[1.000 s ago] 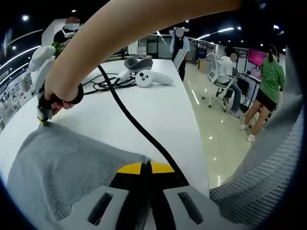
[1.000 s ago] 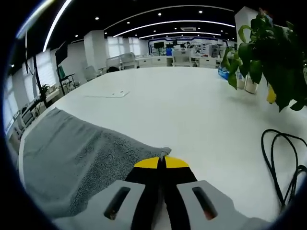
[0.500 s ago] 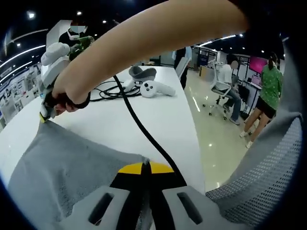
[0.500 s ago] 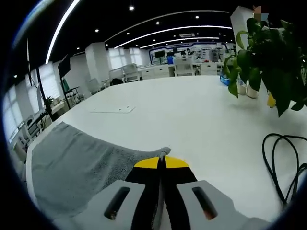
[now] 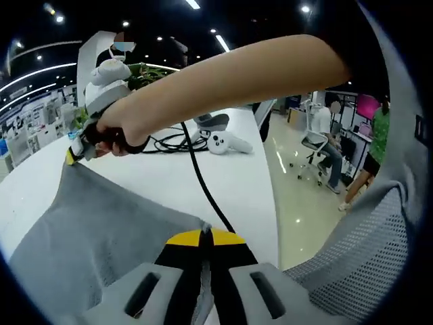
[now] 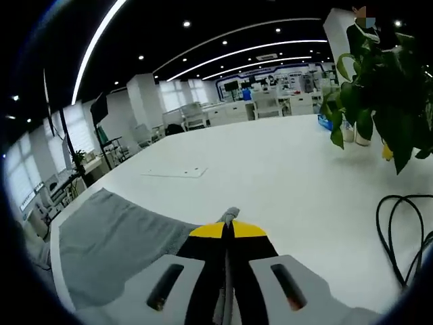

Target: Fold the towel on the table until its edges align and the towel forms a compact rectangular stack.

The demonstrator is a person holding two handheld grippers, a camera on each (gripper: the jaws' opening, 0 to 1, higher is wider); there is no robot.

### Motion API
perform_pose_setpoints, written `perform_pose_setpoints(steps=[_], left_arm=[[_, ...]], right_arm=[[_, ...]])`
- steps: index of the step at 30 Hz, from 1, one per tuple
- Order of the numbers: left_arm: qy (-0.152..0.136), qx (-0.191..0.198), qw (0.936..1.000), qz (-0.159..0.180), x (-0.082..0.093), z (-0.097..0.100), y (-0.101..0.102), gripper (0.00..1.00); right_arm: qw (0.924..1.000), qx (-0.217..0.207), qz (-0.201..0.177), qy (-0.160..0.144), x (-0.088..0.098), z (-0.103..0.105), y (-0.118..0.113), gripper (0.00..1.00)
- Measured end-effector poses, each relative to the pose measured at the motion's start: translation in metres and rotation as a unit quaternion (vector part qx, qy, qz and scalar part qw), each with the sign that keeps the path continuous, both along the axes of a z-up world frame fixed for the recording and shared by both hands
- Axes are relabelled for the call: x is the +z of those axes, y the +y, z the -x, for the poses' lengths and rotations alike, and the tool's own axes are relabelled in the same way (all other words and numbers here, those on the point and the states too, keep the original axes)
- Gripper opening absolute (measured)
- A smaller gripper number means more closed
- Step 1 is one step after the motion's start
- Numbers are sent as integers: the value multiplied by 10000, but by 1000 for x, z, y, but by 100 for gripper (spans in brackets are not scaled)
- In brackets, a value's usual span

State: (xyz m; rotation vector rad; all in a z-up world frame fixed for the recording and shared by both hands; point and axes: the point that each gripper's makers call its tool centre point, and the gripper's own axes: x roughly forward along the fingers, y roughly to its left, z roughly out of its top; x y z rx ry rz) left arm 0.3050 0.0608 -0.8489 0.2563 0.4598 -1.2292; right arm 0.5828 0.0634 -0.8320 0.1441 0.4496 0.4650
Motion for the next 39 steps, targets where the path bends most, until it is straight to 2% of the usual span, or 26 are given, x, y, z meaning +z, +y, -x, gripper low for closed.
perform_pose_setpoints(steps=[5, 10, 15, 17, 23, 29, 39], left_arm=[[96, 279, 9994, 155, 7, -3, 17, 2], [68, 353, 9991, 231, 17, -2, 24, 2], [47, 444, 9980, 458, 36, -1, 29, 2], [9, 489, 9973, 554, 44, -1, 32, 2], [-94, 653, 9958, 635, 52, -3, 42, 2], [-47, 694, 9952, 686, 57, 4, 52, 2], [-102, 845, 9923, 903, 84, 11, 67, 2]], right_arm=[[9998, 68, -158, -89, 13, 1, 7, 0], [9992, 140, -346, -166, 24, 3, 16, 0], [9983, 151, -503, -239, 39, 1, 23, 0], [9968, 181, -698, -343, 48, 0, 29, 0], [9957, 241, -771, -446, 62, 1, 40, 0], [9950, 253, -858, -451, 73, 0, 52, 0], [9925, 377, -1043, -522, 100, 4, 80, 0]])
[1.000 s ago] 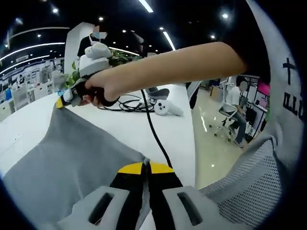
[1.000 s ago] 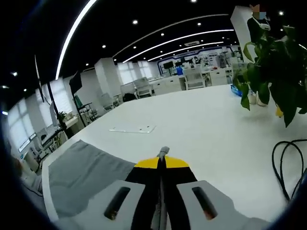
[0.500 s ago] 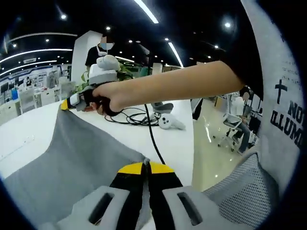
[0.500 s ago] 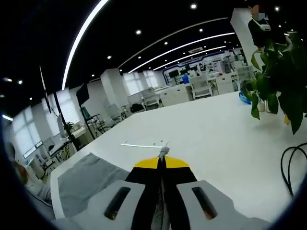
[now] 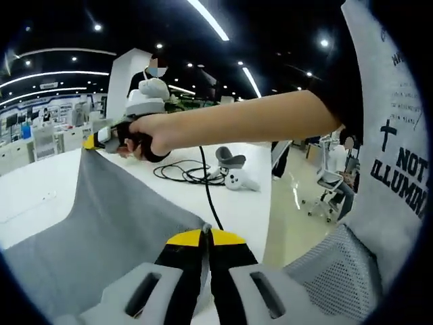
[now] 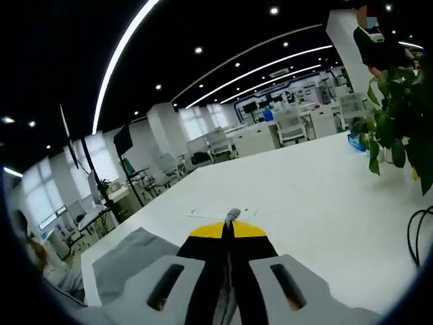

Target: Fold the towel on the table until its edges align and the towel forms a compact rectangular stack.

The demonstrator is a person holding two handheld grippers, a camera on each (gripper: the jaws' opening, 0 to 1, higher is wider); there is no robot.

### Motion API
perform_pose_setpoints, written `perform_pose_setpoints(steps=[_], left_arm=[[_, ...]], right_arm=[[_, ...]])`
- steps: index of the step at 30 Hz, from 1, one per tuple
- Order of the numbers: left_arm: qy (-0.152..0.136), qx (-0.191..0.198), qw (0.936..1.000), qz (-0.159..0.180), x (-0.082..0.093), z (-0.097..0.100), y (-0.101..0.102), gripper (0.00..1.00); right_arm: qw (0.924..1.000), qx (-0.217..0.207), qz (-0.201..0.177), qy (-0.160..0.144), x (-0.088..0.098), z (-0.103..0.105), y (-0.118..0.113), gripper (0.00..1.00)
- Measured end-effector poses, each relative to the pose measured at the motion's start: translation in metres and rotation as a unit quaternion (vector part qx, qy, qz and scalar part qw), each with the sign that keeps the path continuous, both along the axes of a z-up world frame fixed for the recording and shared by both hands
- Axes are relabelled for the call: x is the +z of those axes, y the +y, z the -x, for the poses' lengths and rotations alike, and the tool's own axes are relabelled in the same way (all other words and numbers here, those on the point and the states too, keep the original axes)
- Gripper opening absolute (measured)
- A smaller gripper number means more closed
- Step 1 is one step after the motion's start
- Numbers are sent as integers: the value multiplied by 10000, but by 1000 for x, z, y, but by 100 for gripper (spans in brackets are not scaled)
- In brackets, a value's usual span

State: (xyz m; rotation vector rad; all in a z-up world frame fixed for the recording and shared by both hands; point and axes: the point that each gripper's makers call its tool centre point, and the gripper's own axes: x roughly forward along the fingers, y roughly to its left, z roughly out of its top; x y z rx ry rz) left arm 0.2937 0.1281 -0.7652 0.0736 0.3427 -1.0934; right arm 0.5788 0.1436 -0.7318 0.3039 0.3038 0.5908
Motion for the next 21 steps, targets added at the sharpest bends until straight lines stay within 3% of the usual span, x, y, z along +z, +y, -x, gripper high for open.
perform_pose_setpoints(steps=[21], left_arm=[[-354, 502, 9976, 322, 61, -2, 70, 2]], right_arm=[[9994, 91, -332, -98, 51, 2, 49, 0]])
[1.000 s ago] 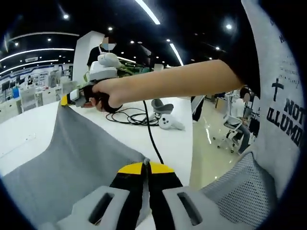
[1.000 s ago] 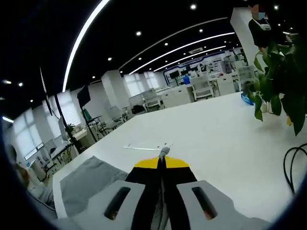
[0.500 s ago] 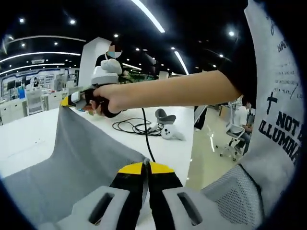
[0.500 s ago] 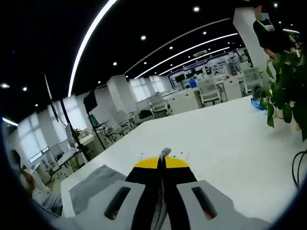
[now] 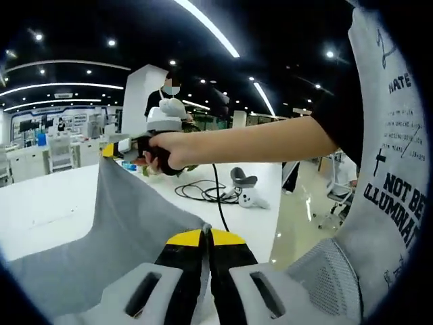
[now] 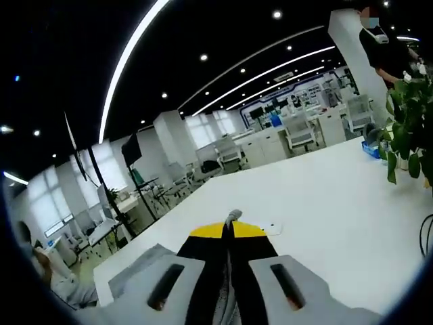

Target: Fold the towel on the table until its edges align and the towel forms a compact rectangular stack.

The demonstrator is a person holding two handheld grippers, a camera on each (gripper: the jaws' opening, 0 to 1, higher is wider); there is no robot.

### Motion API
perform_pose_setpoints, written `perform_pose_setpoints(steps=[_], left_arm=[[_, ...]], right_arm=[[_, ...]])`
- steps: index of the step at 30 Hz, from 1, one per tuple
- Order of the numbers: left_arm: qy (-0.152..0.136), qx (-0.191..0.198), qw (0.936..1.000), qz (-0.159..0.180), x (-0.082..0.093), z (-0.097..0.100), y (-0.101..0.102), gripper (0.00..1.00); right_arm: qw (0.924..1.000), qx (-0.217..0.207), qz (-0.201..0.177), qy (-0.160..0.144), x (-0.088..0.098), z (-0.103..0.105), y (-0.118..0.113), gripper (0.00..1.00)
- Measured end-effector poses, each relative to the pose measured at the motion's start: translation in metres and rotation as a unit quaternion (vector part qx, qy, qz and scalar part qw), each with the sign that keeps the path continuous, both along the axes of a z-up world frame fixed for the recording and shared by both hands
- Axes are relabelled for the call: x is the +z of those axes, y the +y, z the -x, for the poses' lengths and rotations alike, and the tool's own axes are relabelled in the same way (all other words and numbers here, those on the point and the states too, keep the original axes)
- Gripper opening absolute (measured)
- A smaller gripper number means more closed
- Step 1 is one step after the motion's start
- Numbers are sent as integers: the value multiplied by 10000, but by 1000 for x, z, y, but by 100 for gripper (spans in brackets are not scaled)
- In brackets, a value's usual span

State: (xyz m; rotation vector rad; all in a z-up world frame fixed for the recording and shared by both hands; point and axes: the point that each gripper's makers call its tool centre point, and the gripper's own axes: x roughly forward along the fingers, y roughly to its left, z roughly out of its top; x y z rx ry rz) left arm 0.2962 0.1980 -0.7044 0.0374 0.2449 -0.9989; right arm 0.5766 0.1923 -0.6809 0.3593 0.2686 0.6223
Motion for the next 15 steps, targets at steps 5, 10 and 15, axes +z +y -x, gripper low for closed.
perform_pose_setpoints(steps=[5, 10, 15], left_arm=[[-95, 64, 9999, 17, 9, 1, 17, 2], [-189, 168, 9997, 36, 17, 1, 41, 2], [-277, 248, 9993, -30, 20, 0, 64, 2]], right_arm=[[9999, 25, 40, -148, 12, 2, 18, 0], [9998, 42, -27, -210, 22, 3, 39, 0], [9995, 55, -37, -305, 30, 7, 59, 0]])
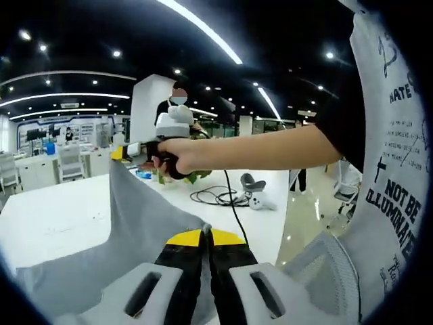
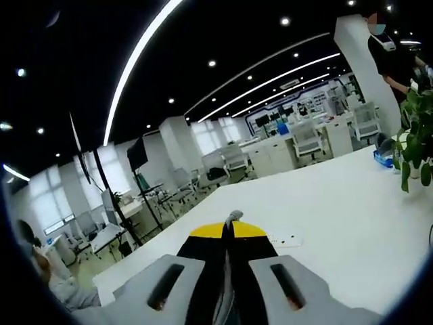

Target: Fold the towel on the table until its edges align and the towel forms a compact rectangular stack.

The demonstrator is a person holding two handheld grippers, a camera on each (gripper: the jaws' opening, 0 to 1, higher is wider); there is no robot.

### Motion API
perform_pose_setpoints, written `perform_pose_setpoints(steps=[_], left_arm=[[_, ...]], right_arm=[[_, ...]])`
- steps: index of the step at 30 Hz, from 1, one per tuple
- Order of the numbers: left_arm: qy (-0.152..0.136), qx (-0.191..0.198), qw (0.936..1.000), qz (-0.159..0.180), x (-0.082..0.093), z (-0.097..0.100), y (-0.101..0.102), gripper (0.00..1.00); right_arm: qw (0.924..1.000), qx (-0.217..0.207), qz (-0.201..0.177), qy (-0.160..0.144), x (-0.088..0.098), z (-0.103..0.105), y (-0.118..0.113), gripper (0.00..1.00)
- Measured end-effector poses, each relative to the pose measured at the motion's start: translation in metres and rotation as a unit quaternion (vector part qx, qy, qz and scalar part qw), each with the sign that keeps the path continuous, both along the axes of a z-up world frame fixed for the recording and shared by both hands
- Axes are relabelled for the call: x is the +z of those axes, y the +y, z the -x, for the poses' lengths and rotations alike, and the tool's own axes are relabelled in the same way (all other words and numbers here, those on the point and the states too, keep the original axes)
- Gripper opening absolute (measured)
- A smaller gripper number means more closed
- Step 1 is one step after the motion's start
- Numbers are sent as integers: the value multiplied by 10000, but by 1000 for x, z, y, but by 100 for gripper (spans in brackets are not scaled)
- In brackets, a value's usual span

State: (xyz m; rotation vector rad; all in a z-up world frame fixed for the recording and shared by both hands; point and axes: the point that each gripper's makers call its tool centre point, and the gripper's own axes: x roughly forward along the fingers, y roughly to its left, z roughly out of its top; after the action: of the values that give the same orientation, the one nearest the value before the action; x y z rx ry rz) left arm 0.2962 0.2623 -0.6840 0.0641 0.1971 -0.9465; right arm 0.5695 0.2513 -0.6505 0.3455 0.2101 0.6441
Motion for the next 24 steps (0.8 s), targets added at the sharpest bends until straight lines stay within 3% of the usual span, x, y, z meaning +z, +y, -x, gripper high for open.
perform_pose_setpoints(steps=[7, 14, 24], left_arm=[[-244, 120, 9994, -199, 8, -2, 38, 2], [-285, 331, 9987, -248, 12, -3, 83, 2], [-272, 660, 9973, -145, 18, -3, 119, 2]], right_arm=[[9999, 25, -162, 2, 10, 0, 24, 0], [9995, 167, -243, -76, 22, 4, 53, 0], [9985, 406, -322, -193, 35, 4, 97, 0]])
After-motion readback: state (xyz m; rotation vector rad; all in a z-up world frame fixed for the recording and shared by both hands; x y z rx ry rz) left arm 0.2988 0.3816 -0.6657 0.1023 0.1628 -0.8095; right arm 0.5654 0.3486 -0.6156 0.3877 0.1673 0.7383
